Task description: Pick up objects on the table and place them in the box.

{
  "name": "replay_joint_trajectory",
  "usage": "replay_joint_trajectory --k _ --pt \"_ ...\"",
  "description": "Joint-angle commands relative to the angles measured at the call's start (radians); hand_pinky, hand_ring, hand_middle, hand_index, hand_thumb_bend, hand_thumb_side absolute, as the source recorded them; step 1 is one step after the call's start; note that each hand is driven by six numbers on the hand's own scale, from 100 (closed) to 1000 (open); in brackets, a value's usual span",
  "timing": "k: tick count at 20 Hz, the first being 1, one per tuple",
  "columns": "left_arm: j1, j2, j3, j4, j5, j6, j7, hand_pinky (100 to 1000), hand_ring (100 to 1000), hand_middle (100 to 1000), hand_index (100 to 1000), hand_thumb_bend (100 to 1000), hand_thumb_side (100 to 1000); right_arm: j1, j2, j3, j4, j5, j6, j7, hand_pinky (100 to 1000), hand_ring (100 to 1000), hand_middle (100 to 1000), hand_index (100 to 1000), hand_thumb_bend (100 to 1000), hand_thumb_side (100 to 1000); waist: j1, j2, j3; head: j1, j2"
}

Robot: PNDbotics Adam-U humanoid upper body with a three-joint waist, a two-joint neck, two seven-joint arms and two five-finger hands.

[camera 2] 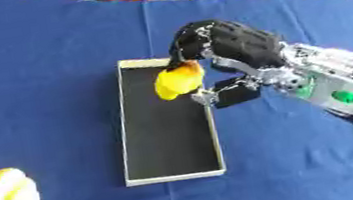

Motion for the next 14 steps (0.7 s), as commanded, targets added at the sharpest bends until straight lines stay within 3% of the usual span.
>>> replay_joint_trajectory --k 1,3,4,5,6,8,14 --pt "-0.015 0.006 0.002 -0.016 0.009 -0.004 -0.005 933 742 744 881 100 588 -0.008 -0.005 0.013 -0.01 0.013 0.011 0.02 801 746 538 708 100 100 0.008 -0.013 0.002 -0.011 0.017" --pt "-0.017 0.003 0.001 -0.016 0.011 -0.004 -0.008 934 742 744 881 100 588 -0.007 0.003 0.021 -0.01 0.017 0.013 0.033 798 774 598 751 100 100 0.008 -0.006 0.006 -0.009 0.021" --pt "-0.018 0.002 0.001 -0.016 0.012 -0.004 -0.01 934 742 744 881 100 588 -0.007 0.005 0.023 -0.01 0.019 0.011 0.042 792 824 712 832 100 100 0.009 -0.003 0.007 -0.008 0.023" --pt "-0.018 0.001 0.002 -0.016 0.013 -0.004 -0.01 934 742 744 881 100 587 -0.006 0.006 0.024 -0.01 0.025 0.009 0.056 792 839 736 855 100 100 0.009 -0.001 0.008 -0.007 0.024" --pt "-0.016 0.001 0.002 -0.016 0.013 -0.003 -0.011 935 741 744 881 100 587 -0.006 0.006 0.022 -0.01 0.036 0.005 0.07 800 878 786 903 238 100 0.01 0.001 0.008 -0.005 0.025" --pt "-0.013 0.0 0.003 -0.016 0.013 -0.001 -0.012 936 740 744 881 100 587 -0.007 0.008 0.013 -0.01 0.059 -0.001 0.09 826 919 838 936 317 121 0.012 0.003 0.006 -0.003 0.027" --pt "-0.007 -0.004 0.003 -0.016 0.016 0.004 -0.016 938 740 744 881 100 586 0.0 0.01 0.005 -0.01 0.124 0.013 0.115 849 939 865 951 295 261 0.015 0.003 0.002 -0.003 0.027"
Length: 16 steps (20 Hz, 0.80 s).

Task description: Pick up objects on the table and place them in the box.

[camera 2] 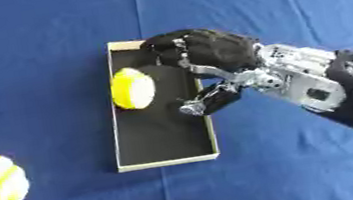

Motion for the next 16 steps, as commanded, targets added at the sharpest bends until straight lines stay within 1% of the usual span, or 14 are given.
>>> replay_joint_trajectory --k 1,3,5,7,8,11,13,15,16 --pt "-0.004 0.007 0.004 -0.016 0.009 0.003 -0.005 938 740 744 881 100 586 0.002 -0.019 -0.017 -0.01 0.036 0.011 0.005 844 932 855 945 293 264 0.013 -0.019 -0.004 0.001 0.002" --pt "-0.001 0.006 0.004 -0.016 0.01 0.005 -0.007 939 739 744 881 100 586 0.006 -0.014 -0.021 -0.01 0.034 0.017 -0.008 840 930 850 943 286 255 0.014 -0.019 -0.007 0.003 0.001" --pt "0.001 0.007 0.005 -0.016 0.01 0.007 -0.007 938 739 744 881 100 586 0.015 -0.013 -0.03 -0.01 0.021 0.01 -0.028 840 931 854 946 269 252 0.015 -0.021 -0.011 0.007 0.0" --pt "0.006 0.012 0.007 -0.016 0.007 0.008 -0.006 937 739 744 881 100 585 0.034 -0.017 -0.058 -0.01 0.003 -0.007 -0.066 837 927 850 942 243 248 0.018 -0.023 -0.02 0.017 0.0" --pt "0.009 0.015 0.009 -0.016 0.006 0.009 -0.004 937 739 744 881 100 585 0.048 -0.02 -0.076 -0.01 -0.006 -0.019 -0.089 837 924 850 941 237 244 0.02 -0.024 -0.026 0.023 -0.001" --pt "0.029 0.028 0.015 -0.016 -0.002 0.012 0.003 936 738 744 880 100 583 0.108 -0.031 -0.155 -0.01 -0.031 -0.06 -0.181 831 919 847 940 221 229 0.028 -0.027 -0.049 0.054 -0.003" --pt "0.043 0.036 0.019 -0.016 -0.009 0.014 0.008 934 738 744 881 100 582 0.151 -0.034 -0.206 -0.01 -0.063 -0.087 -0.237 822 920 844 938 183 256 0.035 -0.031 -0.065 0.075 0.0" --pt "0.061 0.044 0.025 -0.016 -0.016 0.017 0.014 933 738 744 881 100 581 0.196 -0.034 -0.258 -0.01 -0.108 -0.114 -0.283 820 921 844 938 172 260 0.044 -0.035 -0.084 0.099 0.003" --pt "0.068 0.048 0.027 -0.016 -0.02 0.018 0.017 933 737 744 881 100 580 0.216 -0.033 -0.281 -0.01 -0.126 -0.124 -0.298 818 922 845 939 159 277 0.049 -0.036 -0.092 0.11 0.004"
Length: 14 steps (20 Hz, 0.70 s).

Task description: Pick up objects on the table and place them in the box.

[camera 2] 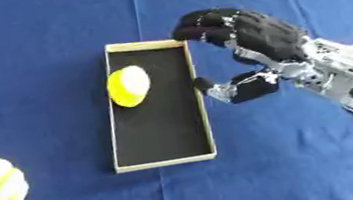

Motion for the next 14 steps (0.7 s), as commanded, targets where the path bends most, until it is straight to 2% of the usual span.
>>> replay_joint_trajectory --k 1,7,11,14 --pt "0.01 0.041 0.02 -0.016 -0.014 0.005 0.013 932 737 744 881 100 579 0.043 -0.029 -0.089 -0.01 -0.062 -0.033 -0.062 817 923 846 939 148 281 0.016 -0.025 -0.014 0.037 0.006" --pt "0.044 0.092 0.038 -0.016 -0.051 0.039 0.034 918 735 745 881 100 571 0.18 0.019 -0.192 -0.01 -0.085 -0.086 -0.17 815 924 847 922 100 317 0.04 -0.028 -0.063 0.124 0.02" --pt "0.055 0.177 0.05 -0.016 -0.105 0.1 0.04 891 736 747 885 100 565 0.277 0.075 -0.246 -0.01 -0.063 -0.144 -0.296 813 920 839 904 100 377 0.052 -0.029 -0.094 0.178 0.028" --pt "0.072 0.256 0.056 -0.016 -0.147 0.181 0.021 873 736 748 886 100 542 0.341 0.118 -0.263 -0.01 -0.039 -0.187 -0.372 811 918 832 901 100 424 0.06 -0.03 -0.116 0.236 0.033"
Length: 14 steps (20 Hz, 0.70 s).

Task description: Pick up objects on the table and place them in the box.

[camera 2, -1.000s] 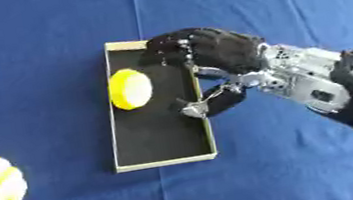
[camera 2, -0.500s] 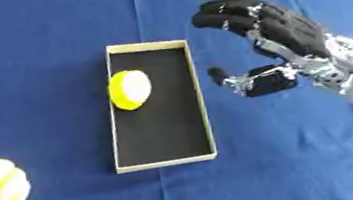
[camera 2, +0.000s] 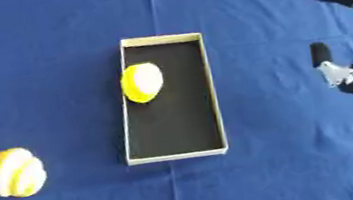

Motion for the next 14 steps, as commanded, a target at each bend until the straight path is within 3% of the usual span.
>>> replay_joint_trajectory --k 1,2,3,6,7,8,10,11,14 --pt "0.01 0.116 0.018 -0.016 -0.042 0.085 -0.032 866 738 749 887 100 526 0.045 0.03 -0.031 -0.01 0.032 -0.045 -0.084 810 918 832 900 100 423 0.009 -0.022 -0.011 0.059 0.012" --pt "0.018 0.148 0.015 -0.016 -0.053 0.114 -0.064 855 746 752 891 100 419 0.064 0.047 -0.031 -0.01 0.045 -0.052 -0.104 809 917 829 899 100 425 0.011 -0.021 -0.016 0.075 0.013" --pt "0.027 0.186 0.009 -0.016 -0.07 0.139 -0.113 845 755 756 895 100 463 0.082 0.065 -0.031 -0.01 0.058 -0.056 -0.125 807 915 826 897 100 427 0.013 -0.021 -0.022 0.088 0.013" --pt "0.039 0.295 -0.005 -0.016 -0.137 0.161 -0.316 828 803 783 919 100 417 0.118 0.106 -0.027 -0.01 0.098 -0.061 -0.187 804 915 825 895 100 429 0.018 -0.019 -0.029 0.104 0.015" --pt "0.038 0.327 -0.01 -0.016 -0.166 0.157 -0.385 819 833 799 927 100 337 0.125 0.115 -0.026 -0.01 0.109 -0.06 -0.202 801 914 824 893 100 433 0.02 -0.018 -0.031 0.107 0.016" --pt "0.034 0.357 -0.016 -0.016 -0.198 0.147 -0.447 819 840 802 929 100 327 0.13 0.123 -0.024 -0.01 0.119 -0.059 -0.216 801 914 824 893 100 432 0.022 -0.017 -0.032 0.109 0.017" --pt "0.021 0.399 -0.032 -0.016 -0.246 0.124 -0.546 823 861 810 929 100 321 0.135 0.132 -0.021 -0.01 0.13 -0.056 -0.238 800 913 822 891 100 425 0.023 -0.017 -0.035 0.114 0.019" --pt "0.012 0.414 -0.043 -0.016 -0.261 0.113 -0.583 828 874 817 928 146 303 0.134 0.134 -0.021 -0.01 0.13 -0.055 -0.244 798 911 820 889 100 420 0.023 -0.017 -0.038 0.117 0.021" --pt "-0.021 0.436 -0.084 -0.014 -0.286 0.083 -0.673 838 884 820 926 199 352 0.128 0.131 -0.027 -0.01 0.119 -0.058 -0.249 796 909 819 887 100 411 0.023 -0.017 -0.045 0.128 0.024"
